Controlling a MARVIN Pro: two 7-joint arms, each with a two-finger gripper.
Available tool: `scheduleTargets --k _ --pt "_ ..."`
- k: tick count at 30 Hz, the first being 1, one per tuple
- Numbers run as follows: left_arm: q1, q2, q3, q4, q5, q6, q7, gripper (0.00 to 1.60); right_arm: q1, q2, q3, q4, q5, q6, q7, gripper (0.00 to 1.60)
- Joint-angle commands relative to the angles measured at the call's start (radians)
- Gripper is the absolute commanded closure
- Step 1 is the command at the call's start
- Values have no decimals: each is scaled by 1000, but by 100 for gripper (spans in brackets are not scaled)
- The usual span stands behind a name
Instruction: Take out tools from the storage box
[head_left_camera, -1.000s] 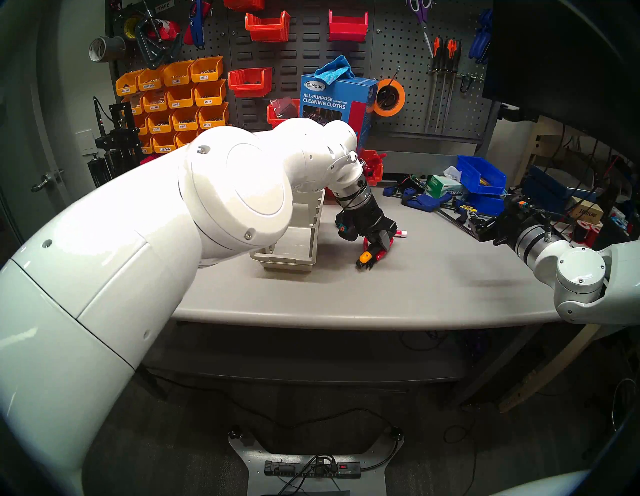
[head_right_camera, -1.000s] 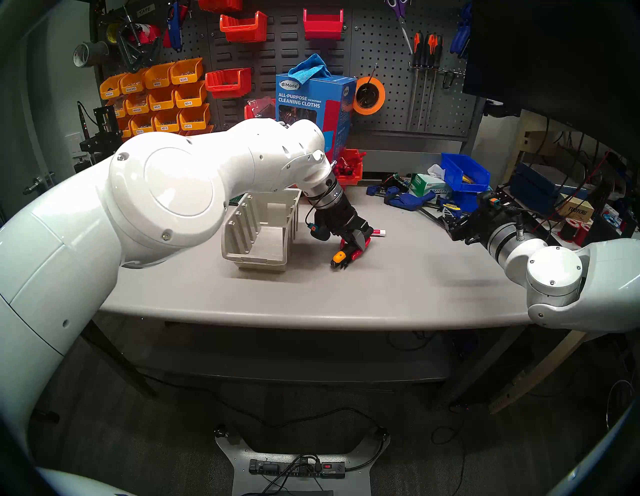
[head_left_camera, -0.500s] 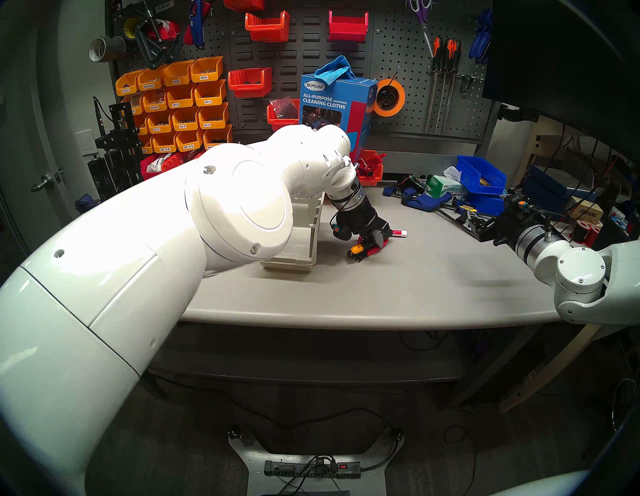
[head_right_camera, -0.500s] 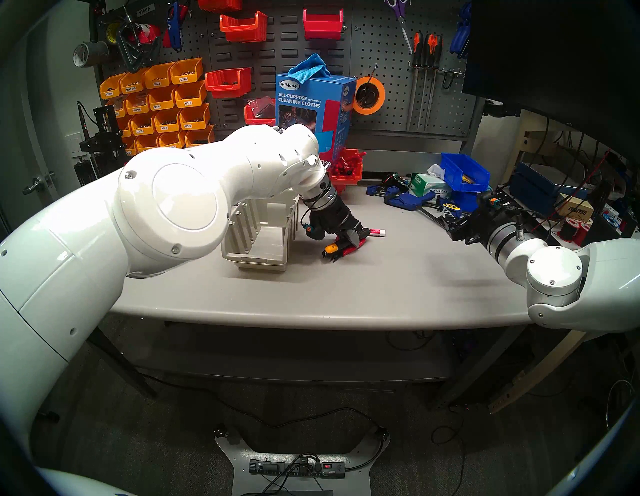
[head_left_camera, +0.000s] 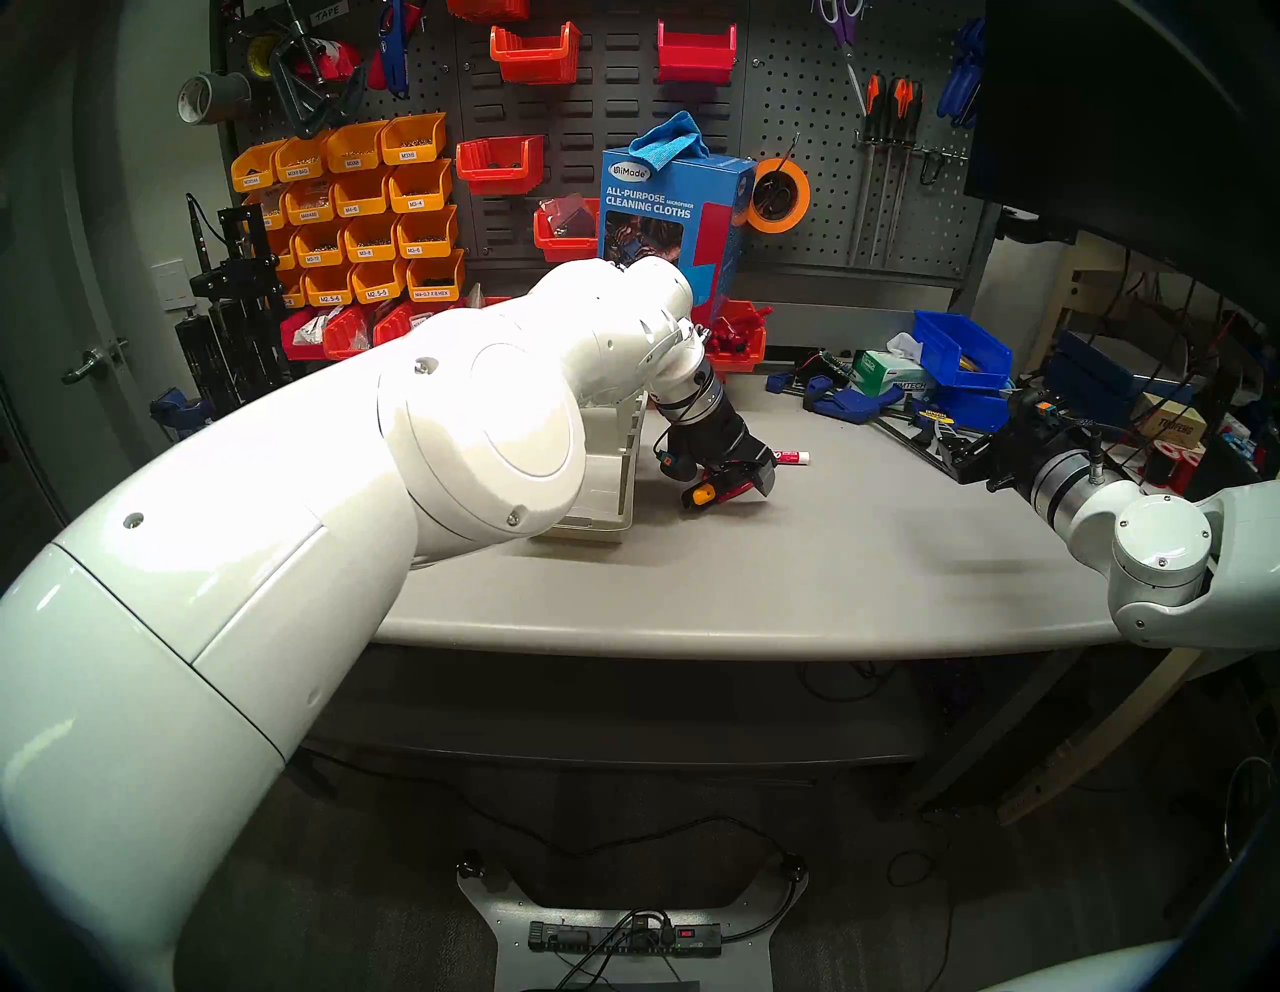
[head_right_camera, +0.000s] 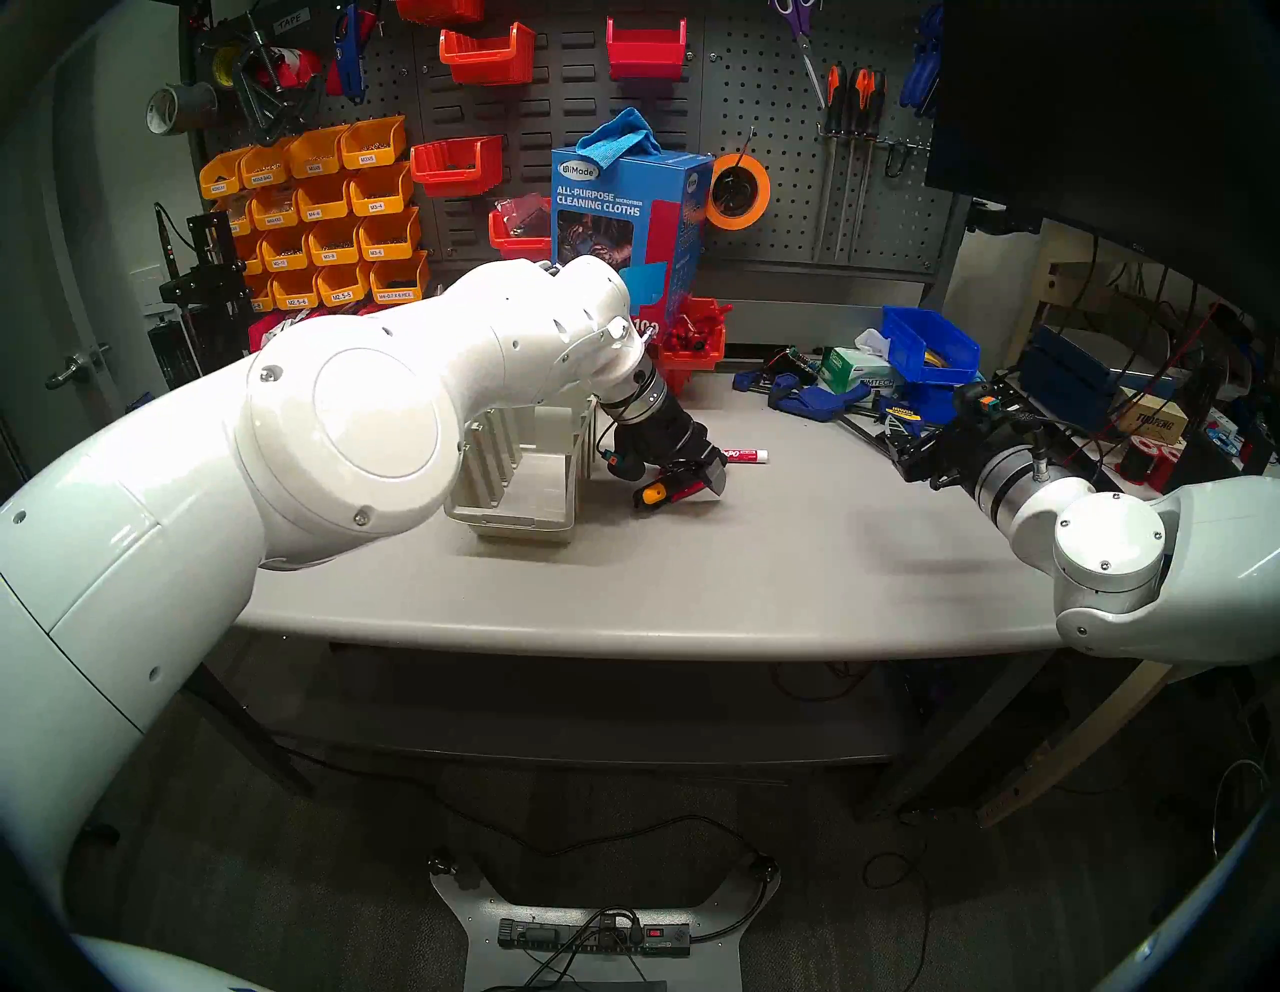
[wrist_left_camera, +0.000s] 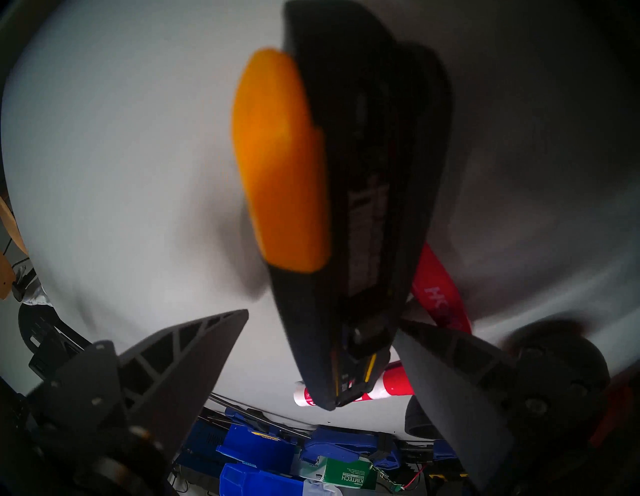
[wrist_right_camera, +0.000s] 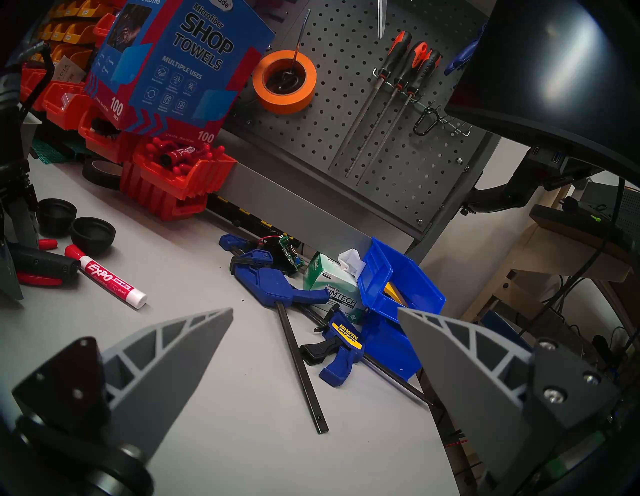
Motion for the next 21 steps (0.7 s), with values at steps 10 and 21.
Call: scheduleTargets --k 10,21 --pt "-22 -2 8 29 6 -15 -3 0 7 -3 6 2 1 -3 -3 0" --pt "-58 -15 13 43 19 -41 6 0 7 -5 5 1 3 -5 -3 0"
